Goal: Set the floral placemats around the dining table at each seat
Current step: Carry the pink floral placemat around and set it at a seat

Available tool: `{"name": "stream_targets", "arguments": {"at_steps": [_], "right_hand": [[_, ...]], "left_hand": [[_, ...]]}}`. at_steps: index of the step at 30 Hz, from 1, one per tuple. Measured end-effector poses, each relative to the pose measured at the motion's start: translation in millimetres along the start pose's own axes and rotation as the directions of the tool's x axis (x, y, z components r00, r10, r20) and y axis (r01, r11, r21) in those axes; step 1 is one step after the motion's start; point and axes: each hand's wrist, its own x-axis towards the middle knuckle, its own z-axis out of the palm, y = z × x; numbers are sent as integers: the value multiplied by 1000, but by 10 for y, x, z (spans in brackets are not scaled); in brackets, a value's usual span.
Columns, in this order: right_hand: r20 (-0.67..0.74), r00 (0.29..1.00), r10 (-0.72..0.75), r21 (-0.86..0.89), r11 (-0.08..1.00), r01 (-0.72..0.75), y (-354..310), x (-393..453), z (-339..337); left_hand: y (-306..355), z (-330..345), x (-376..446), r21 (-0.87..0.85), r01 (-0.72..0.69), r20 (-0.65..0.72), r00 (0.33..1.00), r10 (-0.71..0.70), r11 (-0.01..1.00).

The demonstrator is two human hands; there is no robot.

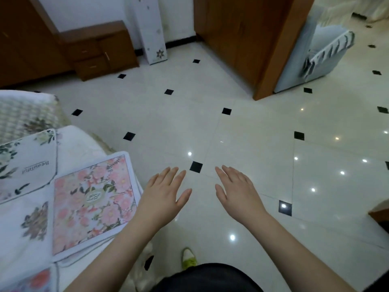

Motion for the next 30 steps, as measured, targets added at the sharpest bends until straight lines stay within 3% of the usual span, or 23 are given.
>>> {"name": "stream_targets", "arguments": {"at_steps": [10,19,25,30], "right_hand": [[-14,995,-99,-19,995,98,-276,1007,-123],[20,967,-255,-54,965,256,-108,1981,-190],[33,915,-401,-101,910,403,54,2658,-369],[73,843,-533,-115,835,538,-32,3113,-325]], "left_hand": [[-719,-153,593,-1,86,-27,996,-86,996],[-689,-169,1238,-9,210,7,978,-210,978],[-592,-284,1636,-36,377,-1,926,-377,925],[-658,-312,1693,-14,531,-70,844,-531,847]]}}
